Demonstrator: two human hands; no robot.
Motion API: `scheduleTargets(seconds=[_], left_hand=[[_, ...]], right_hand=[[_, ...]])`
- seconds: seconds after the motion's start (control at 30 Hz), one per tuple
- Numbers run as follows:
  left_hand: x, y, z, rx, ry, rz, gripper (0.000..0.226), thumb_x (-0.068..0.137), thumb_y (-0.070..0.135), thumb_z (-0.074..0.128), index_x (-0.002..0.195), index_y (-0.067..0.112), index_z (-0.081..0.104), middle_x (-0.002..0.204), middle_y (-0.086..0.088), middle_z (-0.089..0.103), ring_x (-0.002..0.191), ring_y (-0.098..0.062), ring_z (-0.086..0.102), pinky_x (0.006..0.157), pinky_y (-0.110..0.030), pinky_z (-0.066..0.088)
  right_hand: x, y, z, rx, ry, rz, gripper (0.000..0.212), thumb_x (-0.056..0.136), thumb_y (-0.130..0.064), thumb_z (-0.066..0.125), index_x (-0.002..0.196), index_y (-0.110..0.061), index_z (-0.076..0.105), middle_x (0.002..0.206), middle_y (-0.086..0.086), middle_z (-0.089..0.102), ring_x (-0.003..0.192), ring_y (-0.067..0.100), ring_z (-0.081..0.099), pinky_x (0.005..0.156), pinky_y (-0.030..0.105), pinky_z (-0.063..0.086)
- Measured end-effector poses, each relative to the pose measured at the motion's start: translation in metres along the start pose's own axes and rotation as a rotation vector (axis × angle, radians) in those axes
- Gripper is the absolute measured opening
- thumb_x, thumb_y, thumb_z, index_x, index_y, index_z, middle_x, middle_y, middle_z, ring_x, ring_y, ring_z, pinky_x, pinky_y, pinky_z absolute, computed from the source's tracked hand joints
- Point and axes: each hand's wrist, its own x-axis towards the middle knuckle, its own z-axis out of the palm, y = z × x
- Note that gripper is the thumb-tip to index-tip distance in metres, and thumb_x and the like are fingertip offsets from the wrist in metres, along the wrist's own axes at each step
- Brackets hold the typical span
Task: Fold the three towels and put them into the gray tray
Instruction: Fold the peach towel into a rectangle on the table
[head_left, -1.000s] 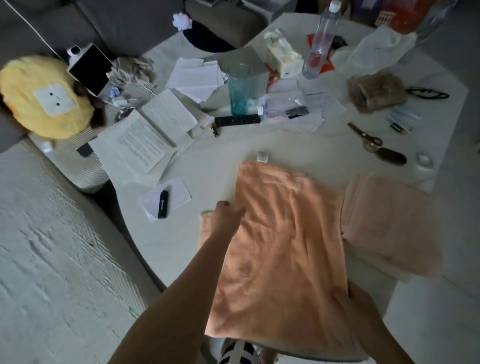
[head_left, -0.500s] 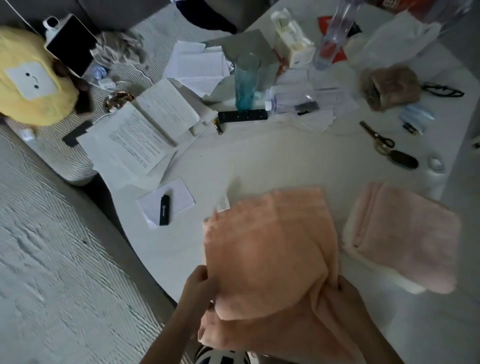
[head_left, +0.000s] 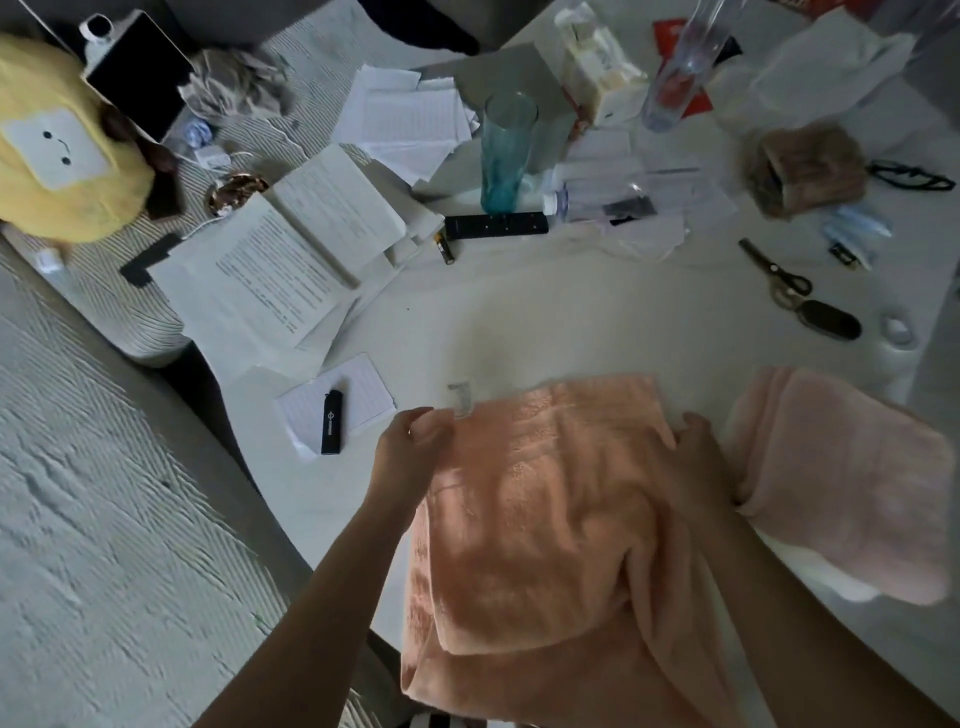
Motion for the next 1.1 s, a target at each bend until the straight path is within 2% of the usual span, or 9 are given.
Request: scheduleTargets(seconds=[0.1,0.17,0.27,0.4,0.57,0.63,0.83,0.93,1.1], left_hand=[[-0.020,0.008,-0.010,-0.069,-0.142,0.071,0.013,0.087,0.021,0.066,0.090,0.016,0.078,0.080,0.007,0.074,0.072,-0.006,0.068,0.062,-0.018,0.053],[-0.036,0.003,-0.020,-0.127,-0.289,0.051,0.016,0.086,0.025,0.069,0.095,0.016,0.079,0.094,-0.006,0.078,0.086,-0.019,0.073,0.075,-0.031,0.059],[-0.055,-0.020,-0.037,-0.127,-0.435,-0.021,0.030,0.082,0.035,0.068,0.095,0.008,0.076,0.093,-0.018,0.073,0.086,-0.031,0.069,0.077,-0.042,0.053],[-0.053,-0.041,-0.042,0.002,-0.178,-0.036,0.019,0.087,0.038,0.070,0.092,0.021,0.078,0.084,-0.005,0.077,0.081,-0.023,0.072,0.069,-0.030,0.054],[-0.021,-0.029,-0.028,0.257,0.021,0.197,0.008,0.091,0.019,0.071,0.090,0.027,0.072,0.073,0.005,0.073,0.067,-0.006,0.067,0.060,-0.020,0.050],[-0.012,-0.021,-0.018,0.348,0.041,0.284,0.012,0.091,0.014,0.069,0.097,0.022,0.075,0.087,0.008,0.075,0.074,-0.002,0.068,0.069,-0.023,0.053],[0.000,-0.016,-0.007,0.735,-0.064,0.401,0.027,0.086,0.018,0.078,0.113,0.013,0.073,0.118,-0.006,0.065,0.106,-0.027,0.061,0.097,-0.038,0.050],[-0.005,-0.021,-0.016,0.768,-0.164,0.329,0.034,0.086,0.028,0.078,0.118,0.023,0.066,0.108,0.006,0.062,0.095,-0.018,0.063,0.087,-0.032,0.053],[0.003,-0.011,-0.030,0.823,-0.092,0.489,0.016,0.088,0.019,0.073,0.090,0.031,0.063,0.082,0.013,0.063,0.073,-0.011,0.061,0.065,-0.026,0.049]], right_hand=[[0.008,-0.010,0.000,0.000,0.027,-0.013,0.060,0.089,-0.035,0.060,0.141,-0.009,0.044,0.127,0.018,0.064,0.119,0.036,0.059,0.093,0.038,0.044],[-0.001,-0.017,-0.008,0.068,0.110,-0.104,0.030,0.089,-0.021,0.058,0.114,-0.008,0.065,0.104,0.015,0.071,0.101,0.036,0.063,0.076,0.034,0.043],[-0.031,-0.006,-0.024,0.214,0.147,-0.153,0.016,0.084,-0.019,0.053,0.074,-0.008,0.059,0.061,-0.002,0.056,0.065,0.025,0.052,0.054,0.036,0.028],[-0.070,0.040,-0.039,0.390,0.038,-0.013,0.023,0.083,-0.011,0.058,0.061,-0.011,0.055,0.056,-0.003,0.051,0.053,0.013,0.042,0.054,0.034,0.035],[-0.060,0.048,-0.017,0.129,-0.159,-0.070,0.012,0.096,-0.012,0.057,0.095,-0.008,0.068,0.074,-0.003,0.064,0.071,0.014,0.060,0.062,0.019,0.044],[-0.047,0.039,-0.005,-0.036,-0.089,-0.150,0.017,0.091,-0.015,0.061,0.102,-0.003,0.066,0.090,0.015,0.070,0.090,0.032,0.066,0.074,0.033,0.046],[-0.036,0.018,0.013,-0.093,0.032,-0.094,0.025,0.089,-0.025,0.059,0.107,-0.011,0.068,0.110,0.019,0.068,0.104,0.035,0.064,0.085,0.038,0.049],[-0.042,0.021,0.011,-0.126,-0.026,-0.131,0.025,0.092,-0.025,0.054,0.109,-0.011,0.066,0.109,0.017,0.070,0.102,0.034,0.065,0.081,0.037,0.048],[-0.034,0.011,-0.028,0.205,0.251,-0.271,0.004,0.094,-0.018,0.056,0.093,-0.016,0.060,0.080,-0.003,0.061,0.075,0.019,0.055,0.063,0.027,0.032]])
